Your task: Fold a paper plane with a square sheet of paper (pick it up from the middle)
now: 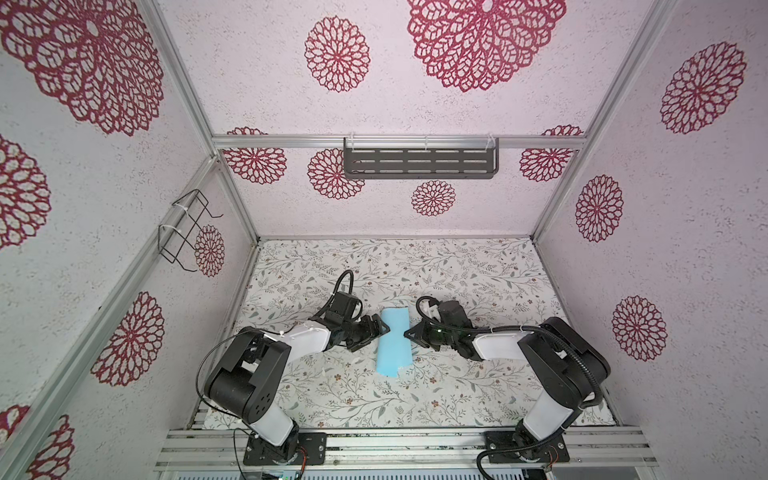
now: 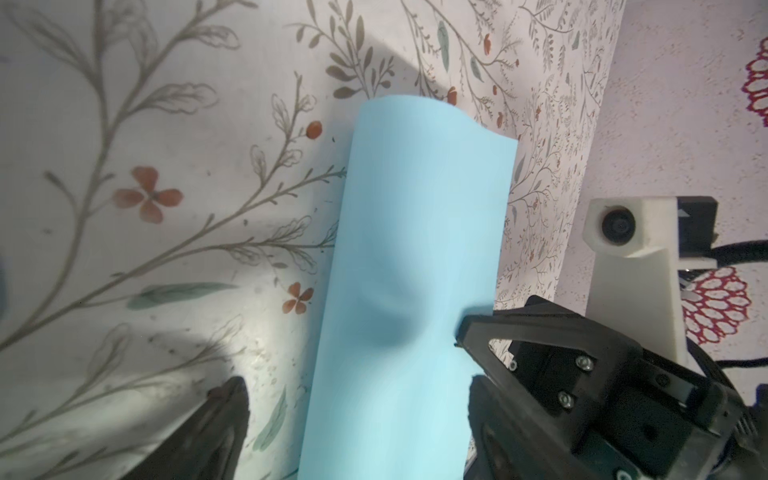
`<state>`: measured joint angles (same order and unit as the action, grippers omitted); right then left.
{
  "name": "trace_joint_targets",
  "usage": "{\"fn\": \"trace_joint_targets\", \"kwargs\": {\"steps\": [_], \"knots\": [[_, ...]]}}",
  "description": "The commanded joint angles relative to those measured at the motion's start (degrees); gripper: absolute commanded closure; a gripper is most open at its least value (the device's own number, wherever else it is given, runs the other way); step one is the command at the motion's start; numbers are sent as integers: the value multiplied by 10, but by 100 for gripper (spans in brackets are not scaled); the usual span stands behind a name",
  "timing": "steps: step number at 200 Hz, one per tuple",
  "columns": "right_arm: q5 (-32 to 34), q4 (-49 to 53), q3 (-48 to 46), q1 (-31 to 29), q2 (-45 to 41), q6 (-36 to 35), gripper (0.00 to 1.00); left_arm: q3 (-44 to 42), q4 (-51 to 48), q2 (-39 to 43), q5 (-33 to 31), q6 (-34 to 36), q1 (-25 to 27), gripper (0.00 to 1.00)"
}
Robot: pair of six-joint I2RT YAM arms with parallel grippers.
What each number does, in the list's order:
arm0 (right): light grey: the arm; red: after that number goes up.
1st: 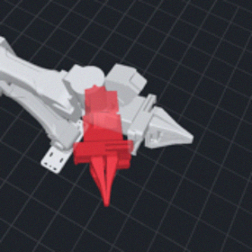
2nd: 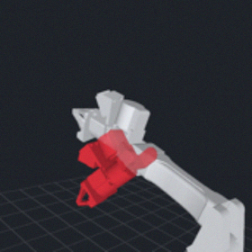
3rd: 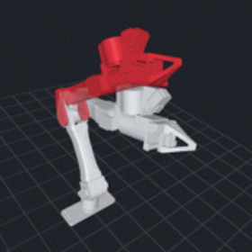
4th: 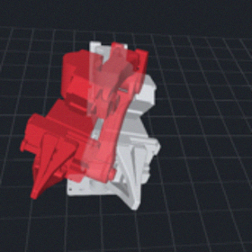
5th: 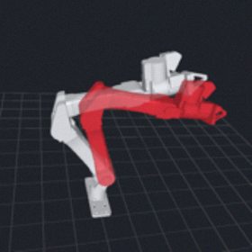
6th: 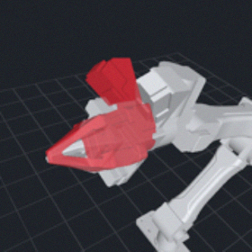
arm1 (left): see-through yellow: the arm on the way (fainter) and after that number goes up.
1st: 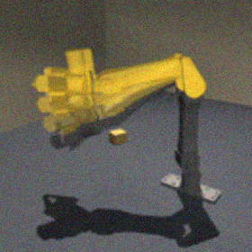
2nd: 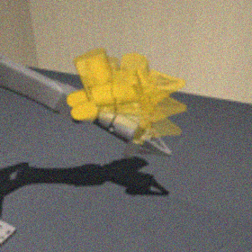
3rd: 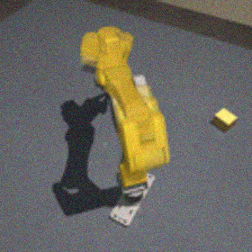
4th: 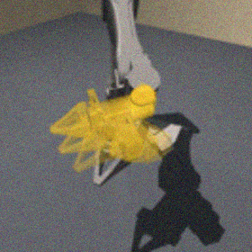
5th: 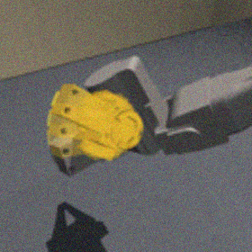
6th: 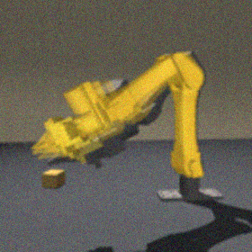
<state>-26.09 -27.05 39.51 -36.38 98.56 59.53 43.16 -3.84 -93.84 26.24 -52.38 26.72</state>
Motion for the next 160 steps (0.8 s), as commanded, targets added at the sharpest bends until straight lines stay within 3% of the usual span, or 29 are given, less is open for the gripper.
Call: {"fn": "trace_joint_targets", "kwargs": {"steps": [1,48,74,127,160], "knots": [[21,-1,29,-10,13,19,93,22,-40,-21,-10,25,12,19],[1,-10,56,-20,48,35,89,55,-106,-41,-45,58,23,26],[-5,-6,57,-21,48,38,85,68,-134,-54,-56,72,23,35],[18,45,42,-2,1,5,63,85,-173,-62,-69,103,27,57],[41,56,21,15,-39,-14,54,94,-189,-64,-55,125,28,61]]}}
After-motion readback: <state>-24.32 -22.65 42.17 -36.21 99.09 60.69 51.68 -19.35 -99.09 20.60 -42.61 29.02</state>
